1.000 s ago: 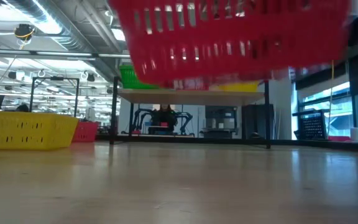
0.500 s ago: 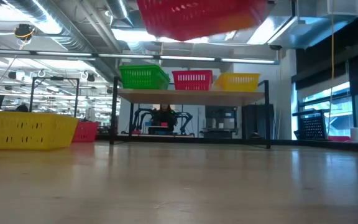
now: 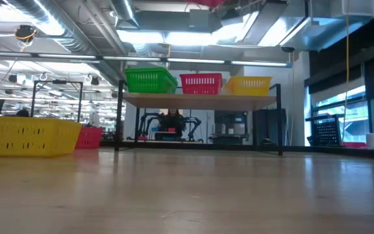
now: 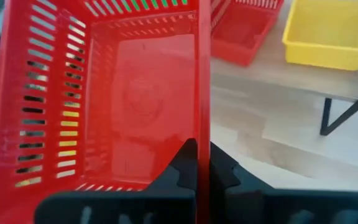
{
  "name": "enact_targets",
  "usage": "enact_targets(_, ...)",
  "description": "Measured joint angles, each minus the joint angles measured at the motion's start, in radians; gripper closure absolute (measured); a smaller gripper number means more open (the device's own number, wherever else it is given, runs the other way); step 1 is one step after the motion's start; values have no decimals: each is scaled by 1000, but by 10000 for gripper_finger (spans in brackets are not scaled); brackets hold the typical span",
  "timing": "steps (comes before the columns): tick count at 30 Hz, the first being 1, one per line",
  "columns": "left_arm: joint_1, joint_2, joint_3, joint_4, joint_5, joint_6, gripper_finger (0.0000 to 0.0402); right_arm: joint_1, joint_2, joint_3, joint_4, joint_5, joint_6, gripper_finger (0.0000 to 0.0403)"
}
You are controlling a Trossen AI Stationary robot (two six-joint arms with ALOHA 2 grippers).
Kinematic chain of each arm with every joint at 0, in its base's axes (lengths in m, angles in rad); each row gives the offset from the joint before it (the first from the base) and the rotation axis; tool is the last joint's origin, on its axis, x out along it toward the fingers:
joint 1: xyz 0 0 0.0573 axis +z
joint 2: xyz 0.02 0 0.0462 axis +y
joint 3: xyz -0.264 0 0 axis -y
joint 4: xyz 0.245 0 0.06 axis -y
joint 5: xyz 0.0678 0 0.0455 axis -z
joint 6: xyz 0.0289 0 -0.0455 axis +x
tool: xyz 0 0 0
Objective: Stack baskets on shelf by color
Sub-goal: Stack the bottom red bin on top of the red bin on the shelf
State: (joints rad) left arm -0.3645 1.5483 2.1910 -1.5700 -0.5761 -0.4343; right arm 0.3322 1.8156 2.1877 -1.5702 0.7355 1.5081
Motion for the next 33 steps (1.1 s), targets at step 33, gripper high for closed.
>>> enact_targets(33, 123, 4, 0, 16, -209, 81, 401, -521, -2, 40, 64, -199, -203, 403)
